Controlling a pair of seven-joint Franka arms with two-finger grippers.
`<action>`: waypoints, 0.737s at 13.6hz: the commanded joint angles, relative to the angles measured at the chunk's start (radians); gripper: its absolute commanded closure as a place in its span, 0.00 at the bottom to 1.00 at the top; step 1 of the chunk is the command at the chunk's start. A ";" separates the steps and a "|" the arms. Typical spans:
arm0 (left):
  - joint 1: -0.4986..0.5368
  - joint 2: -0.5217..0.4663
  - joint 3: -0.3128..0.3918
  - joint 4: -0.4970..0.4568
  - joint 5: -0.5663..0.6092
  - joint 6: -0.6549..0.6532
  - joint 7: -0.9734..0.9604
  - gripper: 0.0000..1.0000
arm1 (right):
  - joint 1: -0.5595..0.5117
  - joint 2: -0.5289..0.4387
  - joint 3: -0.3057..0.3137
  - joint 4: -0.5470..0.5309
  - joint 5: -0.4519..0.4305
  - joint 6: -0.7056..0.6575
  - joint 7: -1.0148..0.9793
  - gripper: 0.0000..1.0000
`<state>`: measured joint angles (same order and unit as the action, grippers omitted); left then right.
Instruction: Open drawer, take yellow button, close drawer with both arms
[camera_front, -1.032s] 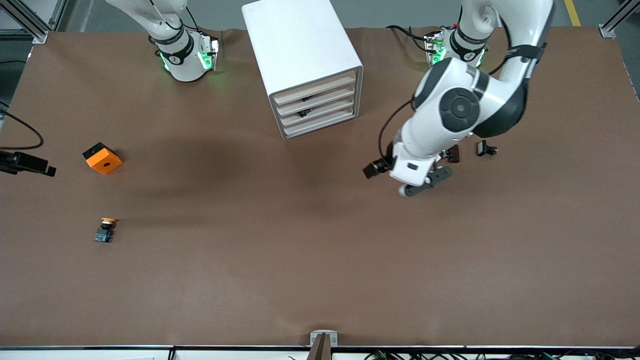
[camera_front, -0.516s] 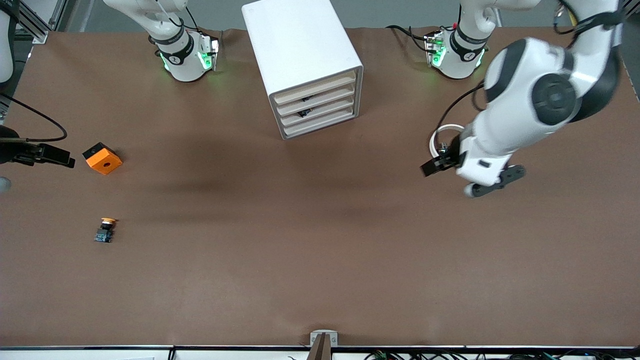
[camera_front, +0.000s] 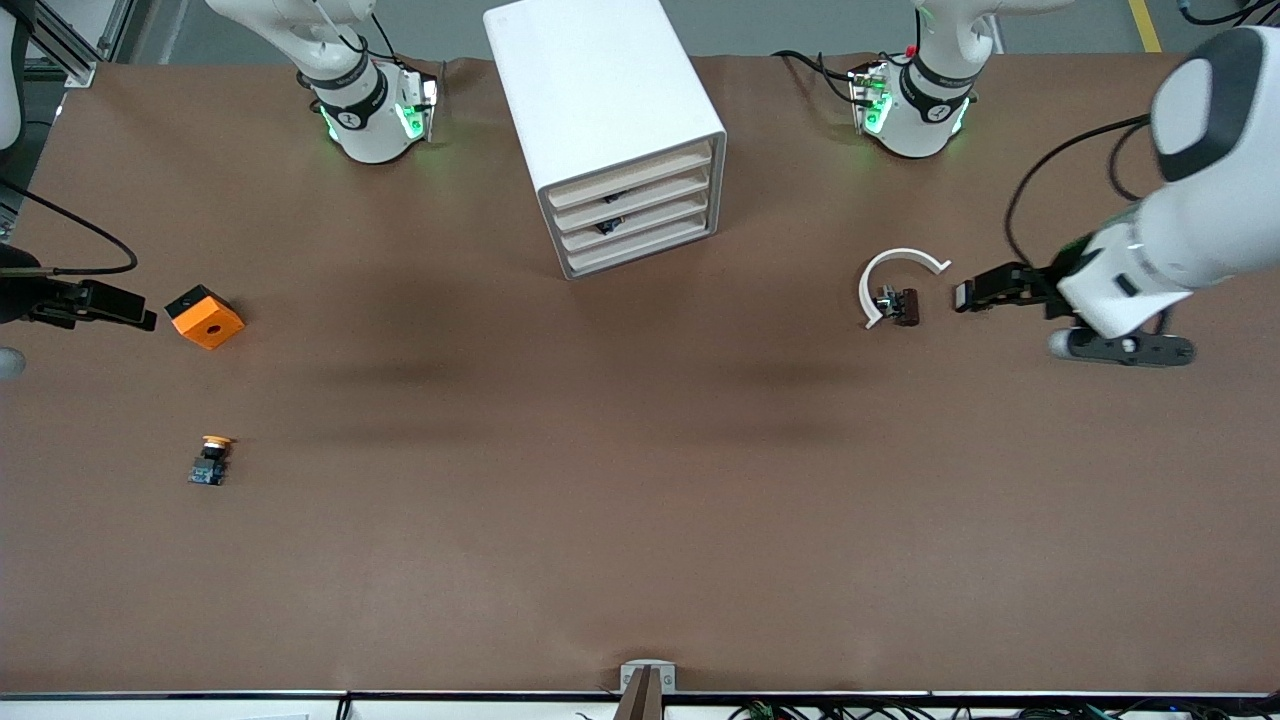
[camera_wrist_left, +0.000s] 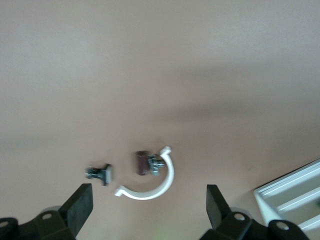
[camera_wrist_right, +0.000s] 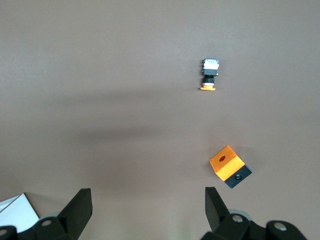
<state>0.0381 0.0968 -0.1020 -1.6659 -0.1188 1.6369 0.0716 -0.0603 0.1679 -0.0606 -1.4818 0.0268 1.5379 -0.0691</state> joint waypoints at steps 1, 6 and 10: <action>0.062 -0.055 -0.012 -0.032 0.027 -0.002 0.077 0.00 | -0.009 0.001 -0.007 0.076 -0.002 -0.022 0.003 0.00; 0.086 -0.071 -0.010 -0.031 0.074 0.017 0.060 0.00 | -0.007 -0.031 -0.010 0.078 -0.010 -0.105 0.006 0.00; 0.091 -0.066 -0.016 -0.029 0.076 0.064 -0.004 0.00 | -0.024 -0.123 -0.010 0.011 -0.011 -0.127 0.005 0.00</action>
<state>0.1197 0.0503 -0.1048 -1.6760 -0.0618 1.6666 0.1162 -0.0647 0.1171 -0.0761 -1.4104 0.0241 1.4149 -0.0690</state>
